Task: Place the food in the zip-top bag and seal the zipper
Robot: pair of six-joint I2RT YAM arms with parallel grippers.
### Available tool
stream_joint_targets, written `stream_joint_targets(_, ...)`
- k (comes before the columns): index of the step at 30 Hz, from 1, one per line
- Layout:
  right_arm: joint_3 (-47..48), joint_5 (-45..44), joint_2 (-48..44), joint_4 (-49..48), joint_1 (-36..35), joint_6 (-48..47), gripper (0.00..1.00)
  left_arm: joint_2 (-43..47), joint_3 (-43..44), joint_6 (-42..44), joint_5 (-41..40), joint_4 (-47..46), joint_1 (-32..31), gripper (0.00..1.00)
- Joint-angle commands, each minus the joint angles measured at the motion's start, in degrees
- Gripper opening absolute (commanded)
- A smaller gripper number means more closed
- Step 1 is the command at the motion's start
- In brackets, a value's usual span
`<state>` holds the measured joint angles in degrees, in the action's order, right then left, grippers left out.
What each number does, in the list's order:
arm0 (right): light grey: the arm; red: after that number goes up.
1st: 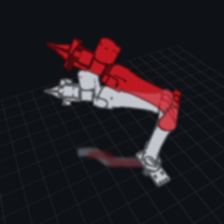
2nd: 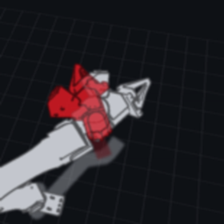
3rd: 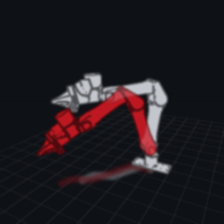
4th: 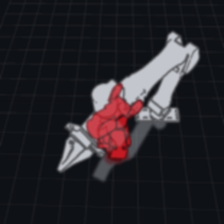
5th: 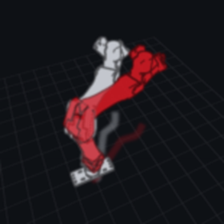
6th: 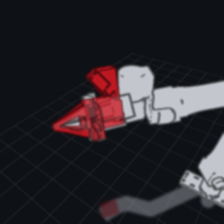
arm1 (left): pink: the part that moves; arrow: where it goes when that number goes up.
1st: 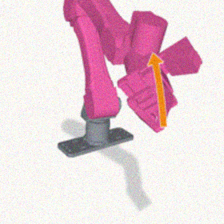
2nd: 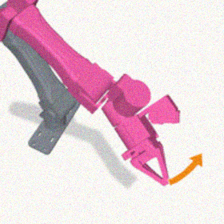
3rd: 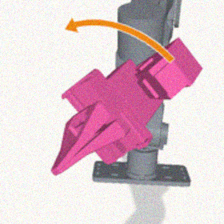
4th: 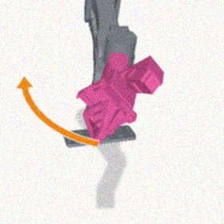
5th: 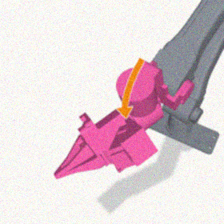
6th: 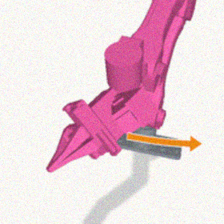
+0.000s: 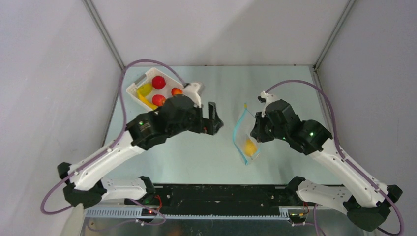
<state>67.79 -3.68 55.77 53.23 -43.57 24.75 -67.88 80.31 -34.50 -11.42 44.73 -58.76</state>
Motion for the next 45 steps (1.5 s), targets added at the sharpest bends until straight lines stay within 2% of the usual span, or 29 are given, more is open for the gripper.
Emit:
stream_joint_targets(1,3.4,-2.8,2.0,3.0,-0.3,3.2,0.0,3.3,-4.8,-2.2,3.1,-4.6,7.1,0.98)
stream_joint_targets(4,3.4,-3.5,2.6,2.0,-0.1,4.1,0.0,2.7,-9.1,-4.8,12.5,-12.3,8.7,0.88)
stream_joint_targets(8,3.4,-4.2,2.6,1.0,0.1,5.4,0.0,-2.8,-13.3,-9.4,27.1,-24.8,8.4,0.83)
stream_joint_targets(10,3.4,-4.3,3.0,0.8,0.0,6.1,0.0,-5.3,-14.1,-12.0,30.4,-28.2,8.1,0.79)
stream_joint_targets(13,3.4,-4.7,3.5,0.6,-0.4,7.2,0.0,-8.2,-12.9,-13.4,30.2,-30.0,6.2,0.77)
stream_joint_targets(18,2.6,-4.1,2.7,-1.1,-0.8,8.4,0.0,-13.8,-8.4,-13.1,25.4,-24.8,4.8,0.66)
stream_joint_targets(20,2.4,-4.0,2.3,-1.3,-0.8,8.8,0.0,-15.3,-7.0,-13.0,25.6,-23.8,4.6,0.59)
stream_joint_targets(21,2.3,-4.1,2.1,-1.4,-0.9,8.9,0.0,-15.7,-6.4,-12.8,25.8,-22.6,4.4,0.5)
stream_joint_targets(22,2.2,-4.6,2.1,-1.2,-0.8,9.1,0.0,-16.3,-5.3,-12.6,25.7,-22.1,4.1,0.44)
stream_joint_targets(24,2.0,-5.5,2.5,-0.7,-0.9,9.2,0.0,-16.4,-3.2,-11.7,23.7,-19.3,3.1,0.22)
stream_joint_targets(25,1.9,-5.8,2.6,-0.4,-0.9,9.2,0.0,-16.4,-2.2,-10.6,21.0,-16.3,2.8,0.16)
stream_joint_targets(26,1.7,-5.7,2.8,-0.4,-0.9,9.3,0.0,-16.3,-0.5,-10.1,19.5,-14.7,2.1,0.05)
stream_joint_targets(27,1.3,-5.6,2.8,-0.5,-0.9,9.3,0.0,-16.2,0.3,-9.2,16.1,-11.3,1.8,0.02)
stream_joint_targets(32,0.9,-8.3,3.7,2.2,-0.4,8.8,0.0,-15.4,5.7,-6.7,2.8,1.0,1.2,0.0)
stream_joint_targets(38,0.8,-16.6,7.1,12.4,1.3,9.8,0.0,-14.4,12.4,-5.3,-19.2,21.3,1.0,0.0)
stream_joint_targets(42,0.8,-19.1,7.5,15.3,2.6,9.8,0.0,-13.6,15.9,-5.4,-27.6,31.1,1.0,0.0)
stream_joint_targets(45,0.8,-19.4,7.4,16.1,3.3,9.6,0.0,-13.4,17.6,-5.9,-31.7,34.0,1.0,0.0)
